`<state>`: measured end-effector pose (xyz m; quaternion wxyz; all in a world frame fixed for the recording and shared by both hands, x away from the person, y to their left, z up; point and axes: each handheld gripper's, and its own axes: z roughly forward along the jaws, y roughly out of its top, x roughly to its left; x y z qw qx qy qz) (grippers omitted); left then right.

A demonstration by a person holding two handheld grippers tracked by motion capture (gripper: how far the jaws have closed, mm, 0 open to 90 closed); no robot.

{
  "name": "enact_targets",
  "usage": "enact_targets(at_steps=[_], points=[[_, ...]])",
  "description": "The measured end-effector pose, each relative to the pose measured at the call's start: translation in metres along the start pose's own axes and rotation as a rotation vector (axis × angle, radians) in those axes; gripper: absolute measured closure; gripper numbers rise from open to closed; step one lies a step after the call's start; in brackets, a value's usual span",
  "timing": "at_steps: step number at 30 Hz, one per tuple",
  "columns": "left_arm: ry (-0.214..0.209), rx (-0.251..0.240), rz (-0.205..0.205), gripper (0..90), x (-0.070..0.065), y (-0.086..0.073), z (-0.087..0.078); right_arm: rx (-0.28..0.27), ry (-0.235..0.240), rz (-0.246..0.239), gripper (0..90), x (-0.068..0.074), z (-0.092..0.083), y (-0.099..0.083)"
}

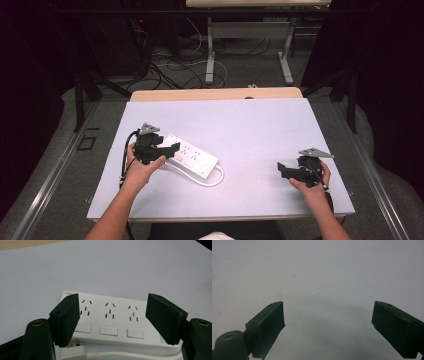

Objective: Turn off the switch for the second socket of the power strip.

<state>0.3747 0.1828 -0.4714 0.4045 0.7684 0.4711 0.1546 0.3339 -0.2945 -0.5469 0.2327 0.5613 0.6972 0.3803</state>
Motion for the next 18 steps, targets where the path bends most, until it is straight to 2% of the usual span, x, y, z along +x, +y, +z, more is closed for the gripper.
enact_targets(at_steps=[10, 14, 16, 18], points=[[-0.002, 0.018, 0.008, 14.5, 0.002, -0.007, -0.008, 0.004, -0.004, 0.008, 10.3, 0.0, 0.0, -0.001], [0.013, 0.026, 0.018, 4.5, 0.002, -0.011, -0.011, 0.007, -0.005, 0.006, 10.3, 0.0, -0.001, -0.001], [0.012, 0.024, 0.008, 0.0, 0.002, -0.013, -0.013, 0.008, -0.006, 0.004, 10.3, 0.0, -0.001, -0.002], [0.021, 0.024, -0.002, 0.0, 0.002, -0.015, -0.015, 0.008, -0.006, 0.005, 10.3, 0.0, -0.001, -0.002]])
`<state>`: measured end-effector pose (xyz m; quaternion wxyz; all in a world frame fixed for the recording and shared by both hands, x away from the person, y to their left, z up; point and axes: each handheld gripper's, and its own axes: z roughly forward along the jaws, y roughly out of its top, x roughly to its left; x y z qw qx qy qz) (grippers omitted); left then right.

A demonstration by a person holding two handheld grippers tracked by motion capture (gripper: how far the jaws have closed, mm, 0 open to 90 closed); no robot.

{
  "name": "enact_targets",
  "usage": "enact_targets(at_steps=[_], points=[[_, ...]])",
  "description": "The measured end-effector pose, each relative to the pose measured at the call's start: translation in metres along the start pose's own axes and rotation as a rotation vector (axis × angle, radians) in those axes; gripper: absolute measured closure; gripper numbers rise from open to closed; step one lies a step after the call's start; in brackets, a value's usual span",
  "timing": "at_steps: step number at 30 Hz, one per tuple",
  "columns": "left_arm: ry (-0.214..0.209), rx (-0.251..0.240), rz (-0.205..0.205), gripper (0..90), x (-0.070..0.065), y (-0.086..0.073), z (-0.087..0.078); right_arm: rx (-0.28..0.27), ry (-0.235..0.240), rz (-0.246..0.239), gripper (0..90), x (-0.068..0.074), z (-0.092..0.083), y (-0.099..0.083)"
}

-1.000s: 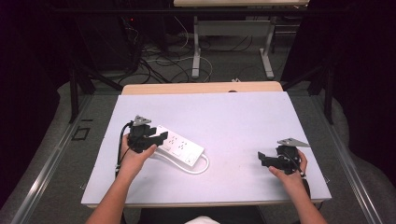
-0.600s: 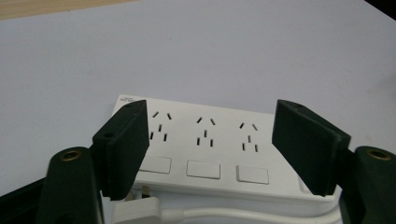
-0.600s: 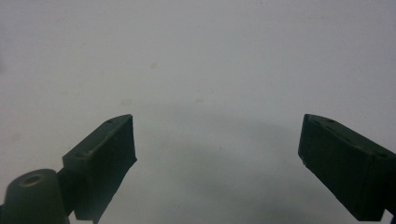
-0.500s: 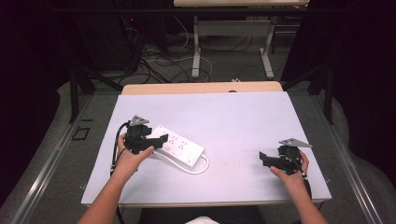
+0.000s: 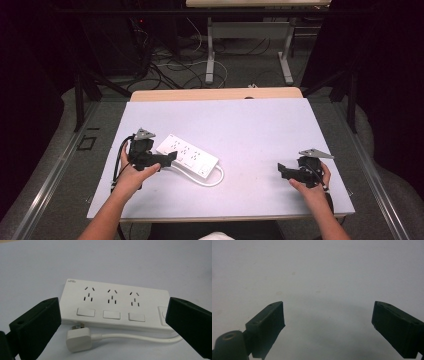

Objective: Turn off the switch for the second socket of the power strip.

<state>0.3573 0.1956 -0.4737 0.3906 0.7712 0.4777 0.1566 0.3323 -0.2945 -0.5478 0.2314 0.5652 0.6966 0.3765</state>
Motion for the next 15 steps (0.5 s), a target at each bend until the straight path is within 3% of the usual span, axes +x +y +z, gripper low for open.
enact_targets(at_steps=[15], points=[[0.013, -0.023, -0.055, 0.0, 0.01, -0.018, -0.019, 0.004, 0.002, 0.007, 10.3, 0.0, 0.0, 0.0]])
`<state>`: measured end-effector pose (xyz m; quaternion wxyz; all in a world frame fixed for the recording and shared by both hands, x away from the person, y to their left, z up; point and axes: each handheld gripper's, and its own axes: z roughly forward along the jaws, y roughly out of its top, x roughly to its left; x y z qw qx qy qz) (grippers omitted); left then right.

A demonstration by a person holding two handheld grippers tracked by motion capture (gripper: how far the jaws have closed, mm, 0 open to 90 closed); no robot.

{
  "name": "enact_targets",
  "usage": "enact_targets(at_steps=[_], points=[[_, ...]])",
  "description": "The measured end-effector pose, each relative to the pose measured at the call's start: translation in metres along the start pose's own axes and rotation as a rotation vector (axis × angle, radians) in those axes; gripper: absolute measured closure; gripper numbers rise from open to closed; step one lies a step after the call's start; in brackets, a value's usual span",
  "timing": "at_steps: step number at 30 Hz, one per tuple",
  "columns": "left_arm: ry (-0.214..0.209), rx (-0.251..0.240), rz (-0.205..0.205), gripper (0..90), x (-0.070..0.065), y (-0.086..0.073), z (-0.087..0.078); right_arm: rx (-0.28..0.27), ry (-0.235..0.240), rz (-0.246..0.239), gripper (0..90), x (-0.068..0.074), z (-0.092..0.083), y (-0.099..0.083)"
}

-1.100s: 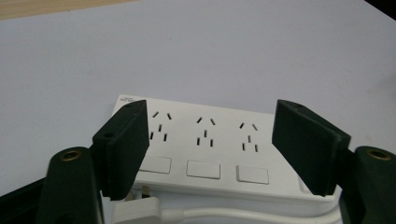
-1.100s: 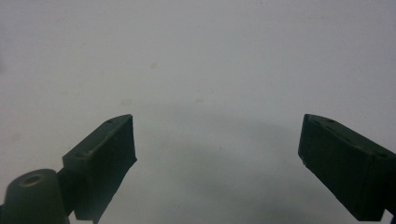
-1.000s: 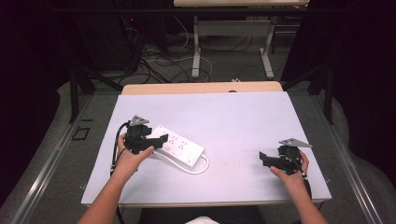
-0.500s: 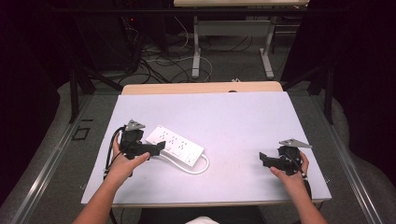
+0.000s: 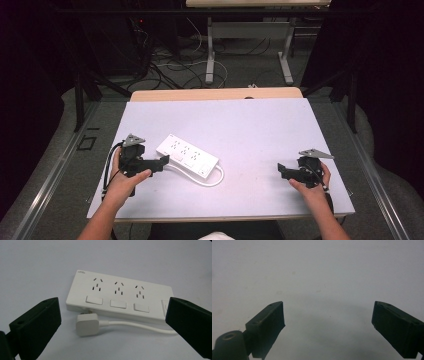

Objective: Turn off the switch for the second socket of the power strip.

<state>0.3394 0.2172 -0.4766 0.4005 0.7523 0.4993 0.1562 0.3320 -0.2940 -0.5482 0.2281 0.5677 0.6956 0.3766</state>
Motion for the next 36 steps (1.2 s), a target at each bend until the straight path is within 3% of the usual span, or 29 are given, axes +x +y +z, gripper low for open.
enact_targets(at_steps=[17, 23, 36], points=[[0.054, -0.038, -0.074, 0.0, 0.025, -0.02, -0.028, -0.004, 0.0, -0.008, 10.3, 0.001, 0.0, 0.0], [0.071, -0.052, -0.107, 0.0, 0.034, -0.03, -0.031, -0.003, 0.001, -0.005, 10.3, 0.002, 0.001, 0.0], [0.151, -0.067, -0.162, 0.0, 0.057, -0.05, -0.029, -0.004, 0.002, -0.013, 10.3, 0.001, 0.0, 0.001]])
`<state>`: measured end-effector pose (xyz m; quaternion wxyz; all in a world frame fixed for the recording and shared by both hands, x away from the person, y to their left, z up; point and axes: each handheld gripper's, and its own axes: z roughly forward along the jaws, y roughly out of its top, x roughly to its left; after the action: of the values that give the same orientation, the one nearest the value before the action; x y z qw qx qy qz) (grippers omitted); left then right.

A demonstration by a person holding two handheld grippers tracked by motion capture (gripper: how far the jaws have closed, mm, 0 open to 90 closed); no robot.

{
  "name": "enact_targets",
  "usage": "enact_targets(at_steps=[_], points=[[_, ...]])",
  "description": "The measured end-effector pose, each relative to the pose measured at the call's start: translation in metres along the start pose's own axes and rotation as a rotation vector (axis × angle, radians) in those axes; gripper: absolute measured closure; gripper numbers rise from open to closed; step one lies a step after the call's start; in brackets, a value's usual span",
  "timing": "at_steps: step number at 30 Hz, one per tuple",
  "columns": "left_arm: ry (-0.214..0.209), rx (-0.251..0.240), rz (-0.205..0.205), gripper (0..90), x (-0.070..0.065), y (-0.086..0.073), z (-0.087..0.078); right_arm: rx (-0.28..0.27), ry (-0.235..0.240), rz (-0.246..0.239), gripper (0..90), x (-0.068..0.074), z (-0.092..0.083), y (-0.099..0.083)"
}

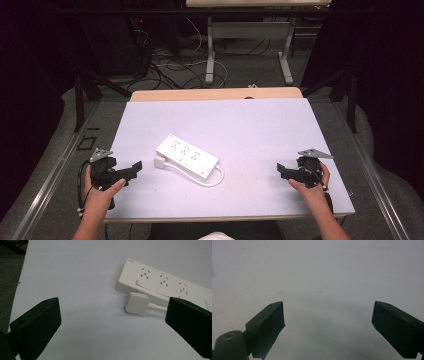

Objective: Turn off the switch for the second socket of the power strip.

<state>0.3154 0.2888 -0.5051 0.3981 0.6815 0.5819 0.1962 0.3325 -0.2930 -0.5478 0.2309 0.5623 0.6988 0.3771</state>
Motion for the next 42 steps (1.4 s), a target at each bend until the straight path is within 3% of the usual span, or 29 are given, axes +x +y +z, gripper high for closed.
enact_targets(at_steps=[23, 42], points=[[0.08, 0.03, -0.055, 0.1, 0.031, -0.017, 0.014, 0.0, 0.003, 0.0, 10.3, -0.002, 0.0, 0.0], [0.112, 0.071, -0.063, 0.3, 0.039, -0.026, 0.026, 0.005, 0.001, 0.005, 10.7, -0.002, 0.002, 0.0]])
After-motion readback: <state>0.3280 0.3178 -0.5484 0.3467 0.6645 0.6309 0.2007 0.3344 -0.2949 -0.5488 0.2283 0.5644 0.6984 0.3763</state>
